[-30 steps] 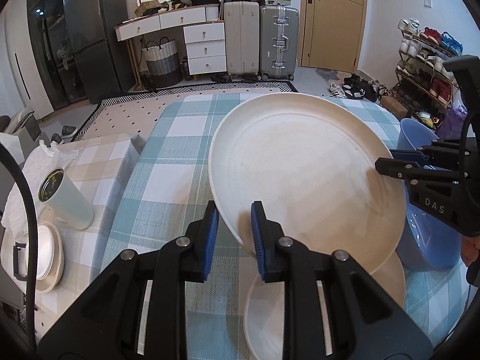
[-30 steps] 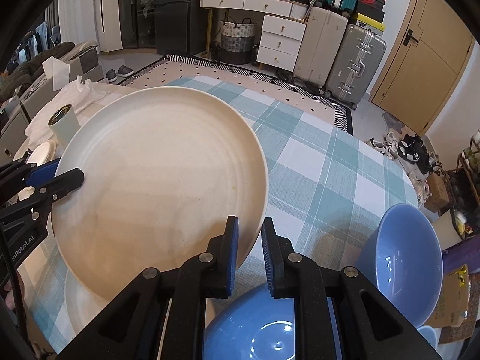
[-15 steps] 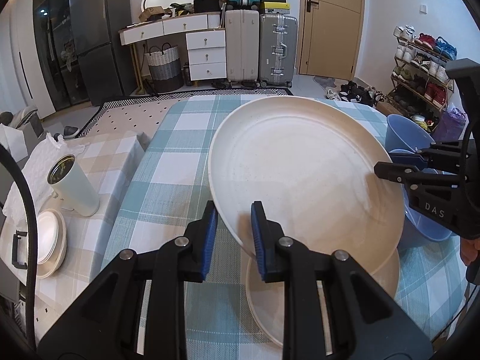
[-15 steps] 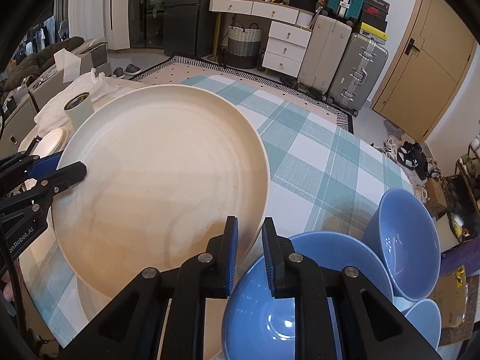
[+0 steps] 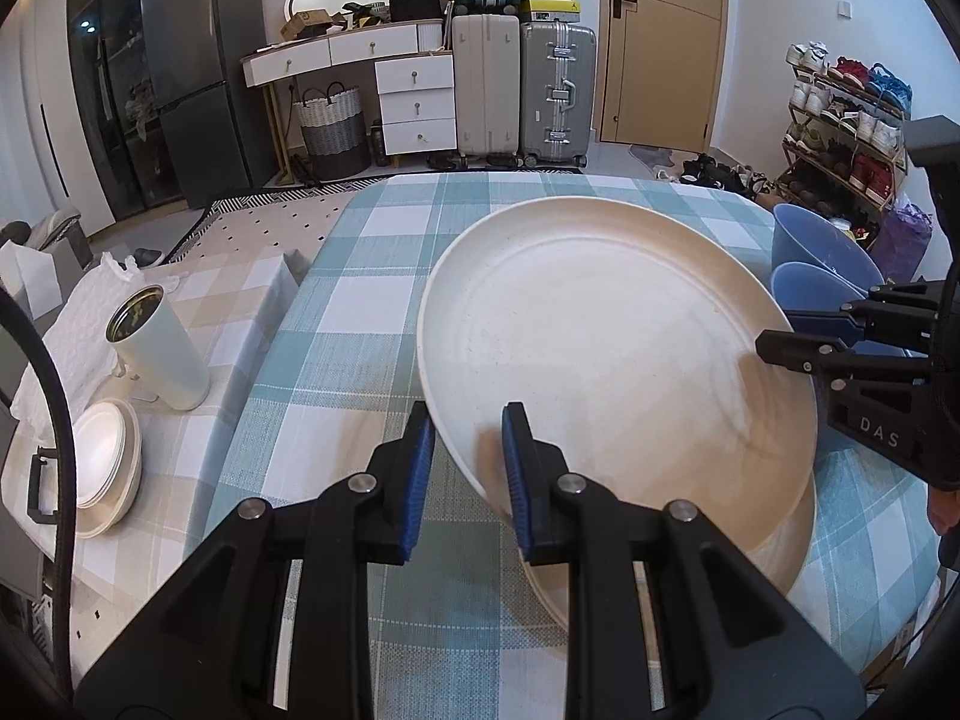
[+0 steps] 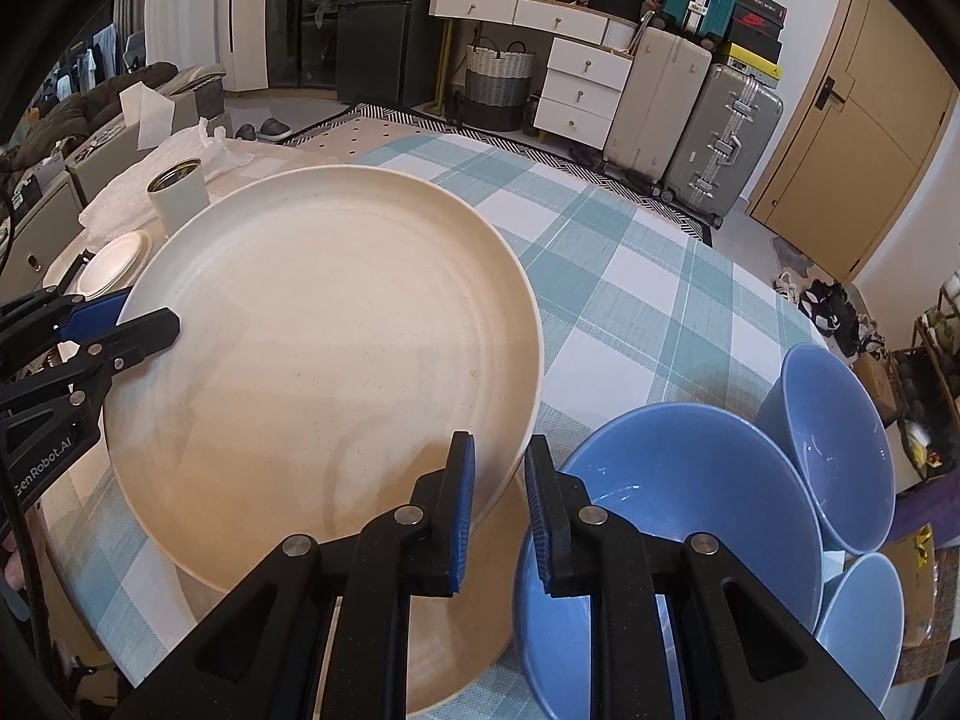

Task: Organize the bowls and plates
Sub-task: 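Lift the cream plate with both grippers and carry it over the plate stack, then lower the cream plate onto the stack and open both grippers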

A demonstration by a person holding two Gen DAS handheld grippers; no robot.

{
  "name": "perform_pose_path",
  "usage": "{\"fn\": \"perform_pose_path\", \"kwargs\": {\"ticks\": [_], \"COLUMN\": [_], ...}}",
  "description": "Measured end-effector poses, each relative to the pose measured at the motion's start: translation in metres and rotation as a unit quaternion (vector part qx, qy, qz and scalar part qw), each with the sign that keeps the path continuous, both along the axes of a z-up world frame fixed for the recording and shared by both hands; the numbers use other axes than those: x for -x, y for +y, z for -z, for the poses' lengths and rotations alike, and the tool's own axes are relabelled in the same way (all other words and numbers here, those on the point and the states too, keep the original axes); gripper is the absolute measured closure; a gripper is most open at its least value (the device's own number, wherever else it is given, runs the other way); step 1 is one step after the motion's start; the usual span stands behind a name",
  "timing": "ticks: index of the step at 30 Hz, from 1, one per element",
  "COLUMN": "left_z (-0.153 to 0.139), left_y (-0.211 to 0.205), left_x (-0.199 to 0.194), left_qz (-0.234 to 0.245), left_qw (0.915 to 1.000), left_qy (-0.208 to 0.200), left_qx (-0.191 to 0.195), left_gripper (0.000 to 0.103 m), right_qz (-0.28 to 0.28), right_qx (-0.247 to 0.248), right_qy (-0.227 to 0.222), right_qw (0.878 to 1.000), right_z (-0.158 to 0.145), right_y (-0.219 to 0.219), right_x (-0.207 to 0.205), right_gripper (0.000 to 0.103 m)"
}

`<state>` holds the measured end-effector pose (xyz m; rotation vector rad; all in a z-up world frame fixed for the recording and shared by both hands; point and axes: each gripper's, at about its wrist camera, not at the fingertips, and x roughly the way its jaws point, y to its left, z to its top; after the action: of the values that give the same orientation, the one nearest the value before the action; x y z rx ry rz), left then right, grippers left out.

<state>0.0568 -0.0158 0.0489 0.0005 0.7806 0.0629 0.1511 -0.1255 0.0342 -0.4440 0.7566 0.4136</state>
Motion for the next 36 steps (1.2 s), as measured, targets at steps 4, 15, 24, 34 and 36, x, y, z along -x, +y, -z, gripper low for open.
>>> {"fn": "perform_pose_path", "kwargs": {"ticks": [4, 15, 24, 34, 36], "left_z": [0.004, 0.003, 0.005, 0.016, 0.018], "left_y": [0.002, -0.003, -0.006, -0.014, -0.015], "left_x": [0.005, 0.020, 0.033, 0.032, 0.031], "left_qz": [0.003, 0.013, 0.020, 0.032, 0.035], "left_qw": [1.0000, 0.9999, 0.9997, 0.9992, 0.9990], "left_qy": [0.001, 0.000, 0.001, 0.014, 0.017], "left_qx": [-0.001, -0.007, -0.011, -0.022, -0.025], "left_gripper": [0.084, 0.084, 0.084, 0.084, 0.084], "right_qz": [0.001, 0.011, 0.016, 0.025, 0.027], "right_qx": [0.000, -0.012, -0.020, -0.021, -0.022], "right_qy": [0.000, -0.001, 0.001, 0.004, 0.007], "right_qw": [1.000, 1.000, 1.000, 0.999, 0.999], "right_z": [0.002, 0.004, 0.008, 0.013, 0.015], "right_y": [-0.001, -0.012, -0.016, -0.020, -0.021], "right_x": [0.008, 0.027, 0.043, 0.054, 0.056], "right_gripper": [0.086, 0.086, 0.086, 0.085, 0.085]}}
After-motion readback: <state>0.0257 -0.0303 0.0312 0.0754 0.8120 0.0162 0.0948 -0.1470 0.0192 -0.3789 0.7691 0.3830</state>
